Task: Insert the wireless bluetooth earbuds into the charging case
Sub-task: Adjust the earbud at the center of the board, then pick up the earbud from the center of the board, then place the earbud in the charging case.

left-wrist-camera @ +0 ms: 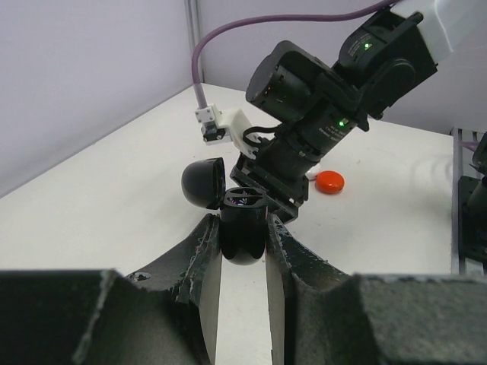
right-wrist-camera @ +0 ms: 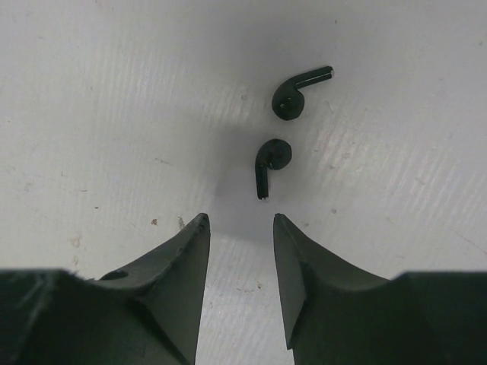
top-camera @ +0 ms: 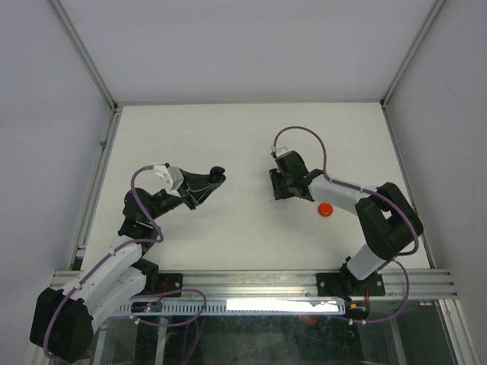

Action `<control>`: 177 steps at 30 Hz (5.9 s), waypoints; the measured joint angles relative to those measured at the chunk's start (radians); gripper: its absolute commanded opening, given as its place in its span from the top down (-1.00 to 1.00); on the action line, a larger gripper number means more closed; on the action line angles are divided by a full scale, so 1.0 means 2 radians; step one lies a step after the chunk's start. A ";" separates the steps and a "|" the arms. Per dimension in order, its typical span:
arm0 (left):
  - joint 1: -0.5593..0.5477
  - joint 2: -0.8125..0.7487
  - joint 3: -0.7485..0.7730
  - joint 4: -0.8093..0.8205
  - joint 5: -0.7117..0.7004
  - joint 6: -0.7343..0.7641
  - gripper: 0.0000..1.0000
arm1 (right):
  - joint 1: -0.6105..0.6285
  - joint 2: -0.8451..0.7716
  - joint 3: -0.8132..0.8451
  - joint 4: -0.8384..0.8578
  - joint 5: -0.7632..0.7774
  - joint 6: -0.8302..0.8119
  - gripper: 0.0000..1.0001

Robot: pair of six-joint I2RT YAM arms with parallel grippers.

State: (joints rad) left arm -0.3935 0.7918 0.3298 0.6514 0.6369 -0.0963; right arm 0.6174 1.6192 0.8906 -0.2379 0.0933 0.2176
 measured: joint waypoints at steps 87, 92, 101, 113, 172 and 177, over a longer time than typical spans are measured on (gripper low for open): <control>0.000 -0.004 0.000 0.019 0.012 -0.012 0.85 | 0.024 0.050 0.083 -0.173 -0.025 -0.043 0.46; 0.000 -0.004 0.000 0.019 0.012 -0.012 0.85 | 0.026 0.052 0.086 -0.192 -0.027 -0.047 0.35; 0.000 -0.005 0.000 0.019 0.012 -0.011 0.85 | 0.028 0.071 0.110 -0.217 -0.028 -0.054 0.33; 0.000 -0.007 0.000 0.019 0.012 -0.011 0.85 | 0.033 0.092 0.137 -0.241 -0.017 -0.055 0.47; 0.000 0.024 -0.039 0.207 0.054 -0.105 0.79 | 0.113 -0.255 -0.034 0.404 -0.285 -0.001 0.78; 0.000 0.027 -0.041 0.228 0.065 -0.113 0.79 | 0.122 -0.234 -0.035 0.447 -0.314 0.010 0.79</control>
State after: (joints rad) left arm -0.3931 0.8455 0.2485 1.1065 0.7662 -0.3225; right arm 0.8616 1.1507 0.8204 0.6556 -0.5346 0.2371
